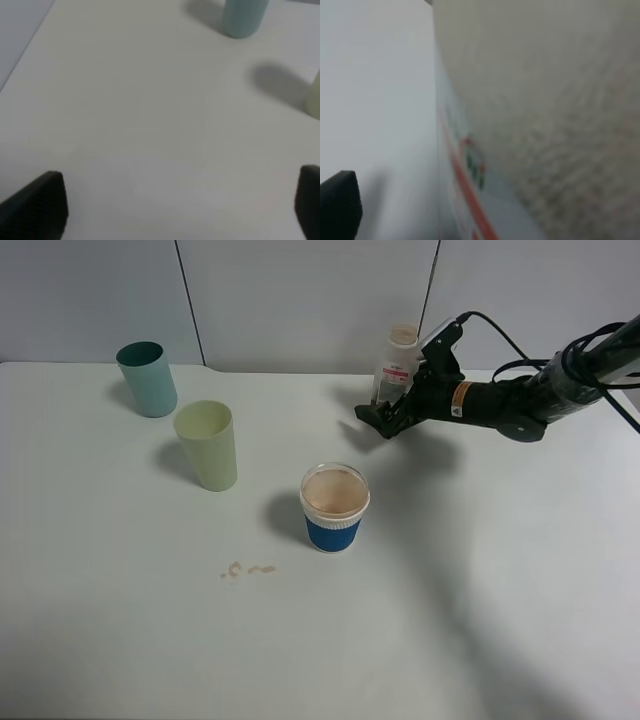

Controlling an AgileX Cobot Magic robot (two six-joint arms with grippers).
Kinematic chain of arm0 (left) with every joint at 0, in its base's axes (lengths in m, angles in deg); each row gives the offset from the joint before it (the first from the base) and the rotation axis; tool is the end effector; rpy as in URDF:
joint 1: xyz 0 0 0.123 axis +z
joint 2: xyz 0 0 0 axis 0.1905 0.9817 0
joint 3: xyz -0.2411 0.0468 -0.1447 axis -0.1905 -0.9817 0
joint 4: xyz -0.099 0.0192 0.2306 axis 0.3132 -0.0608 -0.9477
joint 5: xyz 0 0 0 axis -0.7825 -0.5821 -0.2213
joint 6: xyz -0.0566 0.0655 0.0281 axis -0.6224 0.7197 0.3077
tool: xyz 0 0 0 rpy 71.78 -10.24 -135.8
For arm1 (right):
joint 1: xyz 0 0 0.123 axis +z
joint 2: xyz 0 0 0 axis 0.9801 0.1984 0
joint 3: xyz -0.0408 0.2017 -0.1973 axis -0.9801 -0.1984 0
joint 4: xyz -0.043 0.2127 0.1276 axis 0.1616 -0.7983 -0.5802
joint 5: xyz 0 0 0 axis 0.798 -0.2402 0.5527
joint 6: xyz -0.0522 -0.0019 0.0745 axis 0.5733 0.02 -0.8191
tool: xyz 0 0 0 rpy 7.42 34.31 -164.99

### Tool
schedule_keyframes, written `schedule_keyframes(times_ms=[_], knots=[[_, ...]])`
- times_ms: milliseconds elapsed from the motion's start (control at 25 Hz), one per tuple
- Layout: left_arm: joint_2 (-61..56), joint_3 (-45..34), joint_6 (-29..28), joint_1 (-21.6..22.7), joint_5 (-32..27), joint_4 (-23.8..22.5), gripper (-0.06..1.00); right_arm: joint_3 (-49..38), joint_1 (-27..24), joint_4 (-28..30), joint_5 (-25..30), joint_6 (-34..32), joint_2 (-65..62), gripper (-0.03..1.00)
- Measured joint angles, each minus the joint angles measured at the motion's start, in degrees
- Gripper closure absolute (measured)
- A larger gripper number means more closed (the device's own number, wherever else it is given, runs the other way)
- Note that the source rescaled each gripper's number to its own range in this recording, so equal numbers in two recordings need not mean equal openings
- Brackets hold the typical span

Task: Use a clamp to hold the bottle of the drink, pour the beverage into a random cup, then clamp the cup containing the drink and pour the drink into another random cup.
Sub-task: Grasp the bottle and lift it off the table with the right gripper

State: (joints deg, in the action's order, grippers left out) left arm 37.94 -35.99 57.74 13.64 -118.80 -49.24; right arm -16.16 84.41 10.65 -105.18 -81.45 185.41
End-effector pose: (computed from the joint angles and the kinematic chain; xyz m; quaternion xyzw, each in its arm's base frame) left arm -0.0079 0.0071 0.2807 -0.0813 0.8439 0.0216 0.5298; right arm 0.4374 0.1000 0.0733 -0.3728 0.7184 0.1794 0.5592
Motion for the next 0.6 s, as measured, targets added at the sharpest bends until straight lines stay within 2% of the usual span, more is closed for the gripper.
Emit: schedule_keyframes(times_ms=[80, 200, 240, 320, 480, 600], knots=[[0.0, 0.0, 0.0, 0.0, 0.0, 0.0, 0.19, 0.1, 0.0, 0.0, 0.0, 0.0, 0.0, 0.03], [0.0, 0.0, 0.0, 0.0, 0.0, 0.0, 0.19, 0.1, 0.0, 0.0, 0.0, 0.0, 0.0, 0.23], [0.0, 0.0, 0.0, 0.0, 0.0, 0.0, 0.19, 0.1, 0.0, 0.0, 0.0, 0.0, 0.0, 0.23], [0.0, 0.0, 0.0, 0.0, 0.0, 0.0, 0.19, 0.1, 0.0, 0.1, 0.0, 0.0, 0.0, 0.44], [0.0, 0.0, 0.0, 0.0, 0.0, 0.0, 0.19, 0.1, 0.0, 0.0, 0.0, 0.0, 0.0, 0.94], [0.0, 0.0, 0.0, 0.0, 0.0, 0.0, 0.19, 0.1, 0.0, 0.0, 0.5, 0.2, 0.0, 0.97]])
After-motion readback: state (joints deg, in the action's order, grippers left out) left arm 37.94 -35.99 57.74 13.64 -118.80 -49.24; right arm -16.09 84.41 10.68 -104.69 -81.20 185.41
